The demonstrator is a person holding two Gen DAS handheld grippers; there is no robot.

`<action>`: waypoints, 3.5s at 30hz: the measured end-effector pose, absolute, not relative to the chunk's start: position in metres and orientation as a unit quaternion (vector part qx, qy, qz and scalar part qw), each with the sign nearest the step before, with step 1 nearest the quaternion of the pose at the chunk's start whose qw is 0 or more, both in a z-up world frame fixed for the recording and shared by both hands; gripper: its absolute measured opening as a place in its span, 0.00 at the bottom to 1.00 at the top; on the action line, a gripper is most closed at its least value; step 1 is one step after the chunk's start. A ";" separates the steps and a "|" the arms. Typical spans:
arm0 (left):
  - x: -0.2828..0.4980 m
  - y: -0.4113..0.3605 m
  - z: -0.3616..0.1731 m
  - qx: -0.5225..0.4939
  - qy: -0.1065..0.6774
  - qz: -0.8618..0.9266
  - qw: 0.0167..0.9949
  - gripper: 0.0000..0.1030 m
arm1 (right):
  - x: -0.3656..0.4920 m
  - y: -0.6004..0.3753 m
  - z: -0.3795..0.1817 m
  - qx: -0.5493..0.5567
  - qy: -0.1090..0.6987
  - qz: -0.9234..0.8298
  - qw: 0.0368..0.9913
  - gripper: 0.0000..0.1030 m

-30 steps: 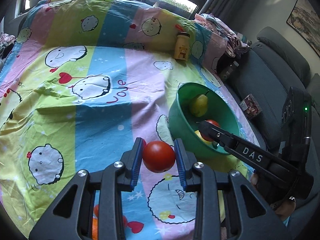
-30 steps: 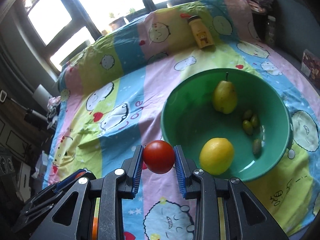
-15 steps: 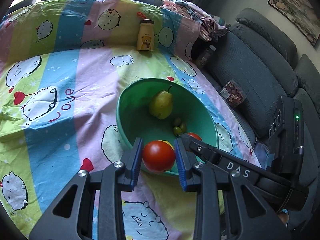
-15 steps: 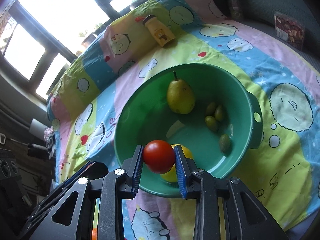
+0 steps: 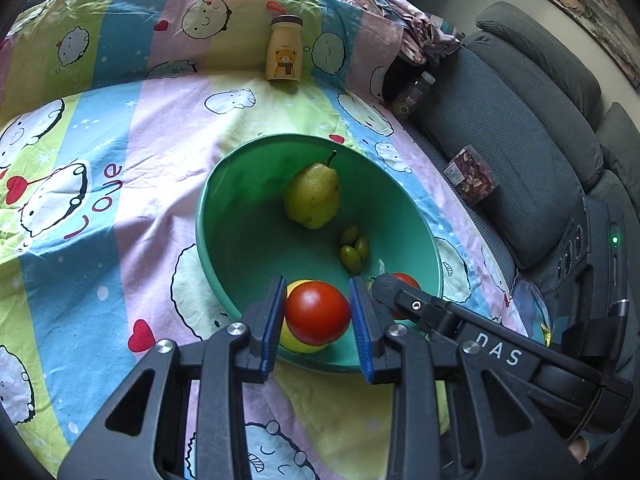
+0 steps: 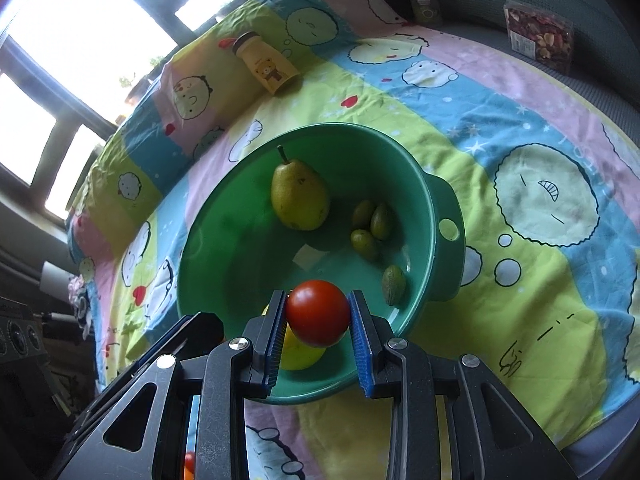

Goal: Organize fruits
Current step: 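Carry the right tool's tomato over the bowl while the left tool carries its own, then open the right tool over the bowl while the left tool releases its tomato, then move the right tool to the orange and close its fingers around it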

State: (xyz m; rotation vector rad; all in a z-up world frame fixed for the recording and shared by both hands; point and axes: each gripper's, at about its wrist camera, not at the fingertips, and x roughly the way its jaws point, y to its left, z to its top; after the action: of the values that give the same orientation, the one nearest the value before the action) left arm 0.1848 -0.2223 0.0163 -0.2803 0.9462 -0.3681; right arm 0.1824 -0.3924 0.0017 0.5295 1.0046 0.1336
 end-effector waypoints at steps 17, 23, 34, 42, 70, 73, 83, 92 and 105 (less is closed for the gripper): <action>0.183 -0.217 0.016 -0.142 0.445 -0.163 0.869 0.51 | 0.182 -0.399 0.003 0.264 0.470 0.065 0.839 0.32; 0.158 -0.200 0.031 -0.138 0.426 -0.148 0.882 0.63 | 0.176 -0.395 0.014 0.264 0.452 0.071 0.849 0.59; 0.072 -0.120 0.068 -0.196 0.386 -0.029 0.901 0.81 | 0.164 -0.336 0.034 0.255 0.439 0.166 0.845 0.70; -0.002 -0.073 0.092 -0.175 0.378 0.083 0.905 0.87 | 0.148 -0.271 0.049 0.192 0.419 0.238 0.855 0.71; -0.049 -0.017 0.029 -0.271 0.397 0.086 0.872 0.90 | 0.119 -0.229 0.036 0.168 0.484 0.393 0.764 0.71; -0.049 -0.019 0.011 -0.286 0.413 0.064 0.862 0.90 | 0.114 -0.224 0.031 0.158 0.496 0.397 0.756 0.71; -0.040 -0.042 -0.024 -0.263 0.446 0.025 0.855 0.89 | 0.082 -0.184 0.001 0.103 0.555 0.427 0.706 0.71; -0.035 -0.046 -0.038 -0.257 0.455 0.015 0.852 0.80 | 0.069 -0.169 -0.024 0.047 0.574 0.399 0.714 0.64; -0.026 -0.051 -0.044 -0.241 0.467 0.008 0.851 0.75 | 0.063 -0.150 -0.036 0.011 0.590 0.400 0.701 0.64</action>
State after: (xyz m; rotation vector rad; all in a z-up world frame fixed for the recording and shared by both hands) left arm -0.0255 -0.0514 -0.0443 -0.5066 0.9840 0.0179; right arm 0.0627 -0.1503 -0.0361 0.0256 1.3125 0.8916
